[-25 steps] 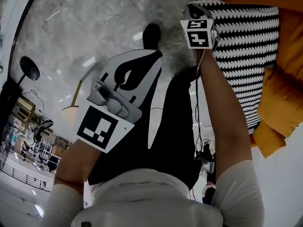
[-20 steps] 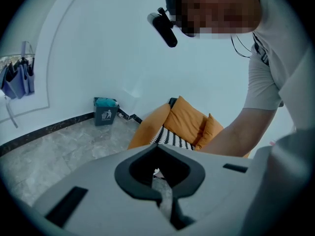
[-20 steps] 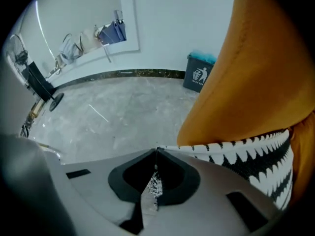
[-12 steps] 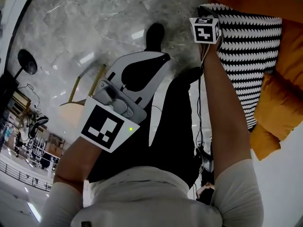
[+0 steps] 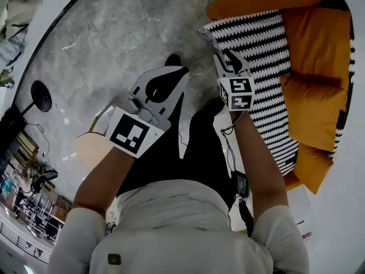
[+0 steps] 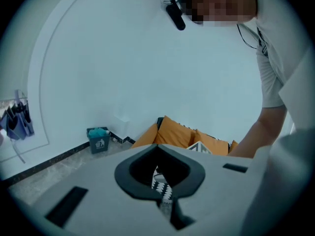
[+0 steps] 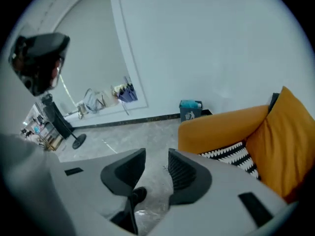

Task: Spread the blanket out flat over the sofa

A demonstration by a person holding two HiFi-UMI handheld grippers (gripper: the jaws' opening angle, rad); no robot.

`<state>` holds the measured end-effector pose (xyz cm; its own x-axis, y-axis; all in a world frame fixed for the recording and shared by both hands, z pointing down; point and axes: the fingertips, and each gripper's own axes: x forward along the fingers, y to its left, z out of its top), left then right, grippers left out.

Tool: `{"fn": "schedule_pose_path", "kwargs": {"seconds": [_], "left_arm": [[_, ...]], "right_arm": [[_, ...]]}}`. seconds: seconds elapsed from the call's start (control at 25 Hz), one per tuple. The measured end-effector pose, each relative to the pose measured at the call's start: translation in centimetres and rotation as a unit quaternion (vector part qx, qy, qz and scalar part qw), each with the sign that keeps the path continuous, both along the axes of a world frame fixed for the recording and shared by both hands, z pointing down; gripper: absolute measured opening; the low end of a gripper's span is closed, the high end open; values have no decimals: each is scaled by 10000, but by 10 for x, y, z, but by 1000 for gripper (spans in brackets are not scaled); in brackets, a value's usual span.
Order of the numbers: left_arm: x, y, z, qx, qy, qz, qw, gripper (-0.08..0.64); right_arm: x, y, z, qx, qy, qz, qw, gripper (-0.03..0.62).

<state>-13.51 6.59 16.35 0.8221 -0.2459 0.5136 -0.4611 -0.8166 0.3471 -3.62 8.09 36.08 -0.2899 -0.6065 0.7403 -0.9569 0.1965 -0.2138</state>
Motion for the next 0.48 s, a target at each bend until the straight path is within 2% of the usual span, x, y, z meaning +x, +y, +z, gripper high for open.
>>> {"fn": "schedule_pose_path", "kwargs": {"seconds": [0.12,0.24,0.36,0.48], "left_arm": [[24,19,-47,423,174,61,9989,6],[54,52,-101,885,442,219,9948,6],[79,89,-150,1195,558,346,9907,6],[89,127,-187,1432,631,367,9870,6]], "right_arm": [[24,24,-92,538,-274,-77,9981,158],[56,64,-191,1148,-293,-74,9929,136],[79,110,-285,1818,-246,-164,9829,59],[87,153,-362,2439,-131,-277,9693,38]]}}
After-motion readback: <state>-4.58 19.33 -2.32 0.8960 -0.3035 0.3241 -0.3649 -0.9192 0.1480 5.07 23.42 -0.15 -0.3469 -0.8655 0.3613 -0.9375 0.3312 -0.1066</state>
